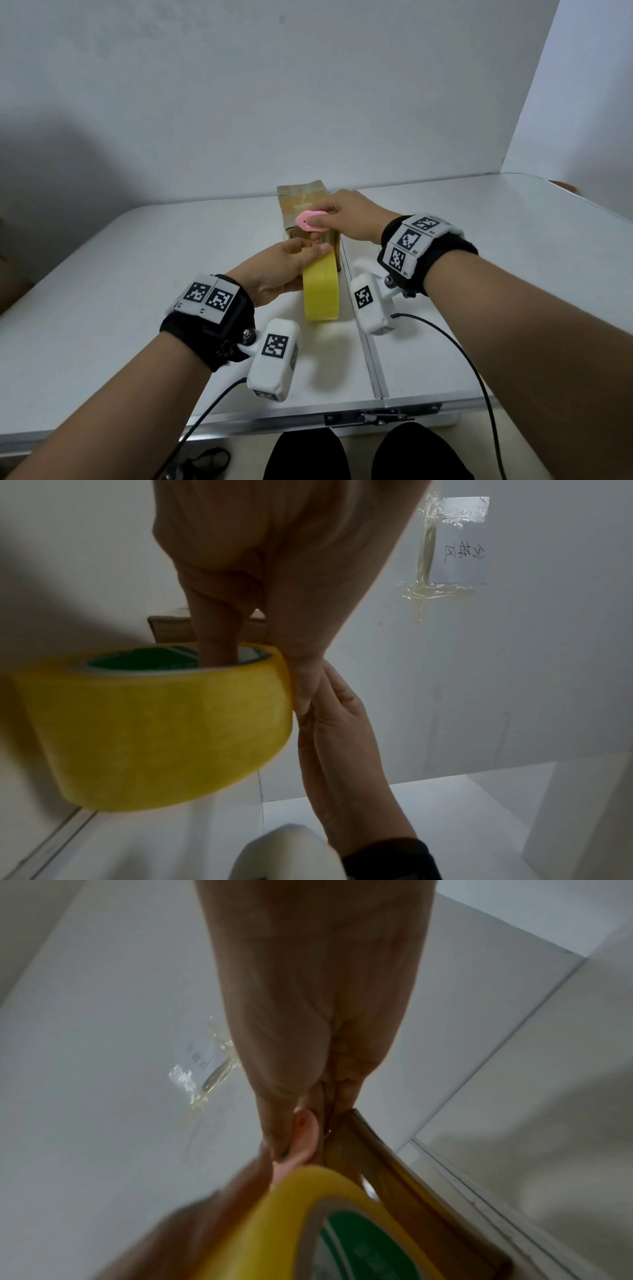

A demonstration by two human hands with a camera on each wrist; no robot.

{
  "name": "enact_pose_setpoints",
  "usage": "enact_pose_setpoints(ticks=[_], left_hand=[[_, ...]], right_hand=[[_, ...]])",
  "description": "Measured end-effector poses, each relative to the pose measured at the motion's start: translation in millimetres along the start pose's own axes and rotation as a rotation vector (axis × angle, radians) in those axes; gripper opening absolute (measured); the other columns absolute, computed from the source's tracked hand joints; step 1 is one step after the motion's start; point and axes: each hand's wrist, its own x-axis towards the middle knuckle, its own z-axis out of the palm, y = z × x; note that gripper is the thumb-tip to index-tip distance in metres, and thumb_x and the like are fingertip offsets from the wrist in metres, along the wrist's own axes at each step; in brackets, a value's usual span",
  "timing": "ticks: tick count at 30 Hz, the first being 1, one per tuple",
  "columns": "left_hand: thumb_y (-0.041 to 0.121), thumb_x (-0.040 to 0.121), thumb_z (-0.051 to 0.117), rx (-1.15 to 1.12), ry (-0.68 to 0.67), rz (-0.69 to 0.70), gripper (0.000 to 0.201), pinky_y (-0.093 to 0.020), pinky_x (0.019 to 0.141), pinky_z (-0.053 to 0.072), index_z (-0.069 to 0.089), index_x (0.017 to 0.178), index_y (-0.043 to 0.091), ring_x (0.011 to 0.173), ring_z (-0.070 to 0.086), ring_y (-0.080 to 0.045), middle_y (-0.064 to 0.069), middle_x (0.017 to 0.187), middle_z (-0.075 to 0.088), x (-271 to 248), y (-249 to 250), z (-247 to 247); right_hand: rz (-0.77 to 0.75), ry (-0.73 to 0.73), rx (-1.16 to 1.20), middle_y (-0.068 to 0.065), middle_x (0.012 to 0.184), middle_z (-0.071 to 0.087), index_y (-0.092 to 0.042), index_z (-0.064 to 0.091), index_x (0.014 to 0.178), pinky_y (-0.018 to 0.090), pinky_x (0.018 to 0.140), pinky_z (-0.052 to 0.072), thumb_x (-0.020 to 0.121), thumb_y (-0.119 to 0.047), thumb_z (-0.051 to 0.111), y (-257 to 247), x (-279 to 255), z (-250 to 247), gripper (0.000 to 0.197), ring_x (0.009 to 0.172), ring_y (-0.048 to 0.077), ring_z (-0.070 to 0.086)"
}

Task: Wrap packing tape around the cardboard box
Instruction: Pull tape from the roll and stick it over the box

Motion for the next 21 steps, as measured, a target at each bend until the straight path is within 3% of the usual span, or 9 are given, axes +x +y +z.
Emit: enact_pose_setpoints(ticks=[3,7,11,14,16,18,21], left_hand=[[0.028,0.091,0.064,-0.034,-0.011,-0.013,0.041,-0.025,0.071,0.060,0.058,0.127,0.009,0.078,0.074,-0.009,0.001,0.089,0.077,-2.6,-1.0,-1.6],[0.028,0.090,0.065,-0.065,-0.014,-0.034,0.043,-0.026,0.072,0.060,0.058,0.128,0.007,0.078,0.075,-0.011,-0.002,0.095,0.077,-2.1,0.9,-2.0],[0.027,0.091,0.065,-0.071,-0.012,-0.036,0.043,-0.025,0.072,0.060,0.058,0.128,0.007,0.076,0.074,-0.010,-0.001,0.092,0.077,-0.2,0.6,-2.5],[0.026,0.091,0.064,-0.082,-0.016,-0.034,0.042,-0.025,0.071,0.060,0.058,0.128,0.007,0.075,0.074,-0.010,-0.001,0.090,0.077,-0.3,0.2,-2.6],[0.026,0.091,0.064,-0.082,-0.021,-0.032,0.042,-0.024,0.069,0.060,0.058,0.128,0.006,0.074,0.074,-0.010,0.001,0.087,0.077,-1.3,0.1,-1.6],[0.026,0.092,0.063,-0.086,-0.018,-0.029,0.041,-0.023,0.066,0.060,0.058,0.127,0.007,0.072,0.074,-0.008,0.002,0.084,0.077,-2.6,0.4,-0.7],[0.026,0.091,0.064,-0.090,-0.016,-0.029,0.042,-0.022,0.065,0.059,0.057,0.128,0.007,0.071,0.074,-0.008,0.003,0.084,0.078,-3.4,0.6,-0.8]], right_hand=[[0.039,0.021,0.168,0.016,0.109,0.070,-0.008,0.060,0.123,0.045,0.095,0.050,0.098,-0.026,0.048,-3.2,2.6,-4.8,0.033,0.102,0.029,0.065],[0.131,0.005,0.300,0.005,0.104,0.064,-0.010,0.049,0.134,0.037,0.095,0.048,0.100,-0.025,0.041,-8.1,3.6,-9.1,0.037,0.094,0.015,0.059],[0.143,-0.029,0.191,0.006,0.110,0.069,-0.010,0.047,0.136,0.031,0.089,0.044,0.100,-0.021,0.040,-5.2,-0.1,-13.3,0.038,0.100,0.017,0.058],[0.106,-0.009,0.107,0.007,0.106,0.070,-0.009,0.055,0.124,0.025,0.070,0.041,0.099,-0.025,0.044,-4.7,-2.2,-14.0,0.032,0.091,0.018,0.057],[0.068,0.018,0.021,0.005,0.093,0.063,-0.007,0.059,0.106,0.021,0.062,0.035,0.098,-0.027,0.047,-4.4,-2.9,-14.4,0.025,0.084,0.019,0.052],[0.040,0.031,-0.059,0.001,0.084,0.056,-0.009,0.055,0.094,0.020,0.059,0.032,0.097,-0.028,0.049,-5.3,-3.5,-16.0,0.020,0.080,0.019,0.049],[-0.006,-0.002,-0.186,-0.002,0.082,0.054,-0.012,0.056,0.091,0.018,0.059,0.031,0.095,-0.030,0.052,-8.4,-3.3,-18.6,0.019,0.081,0.018,0.048]])
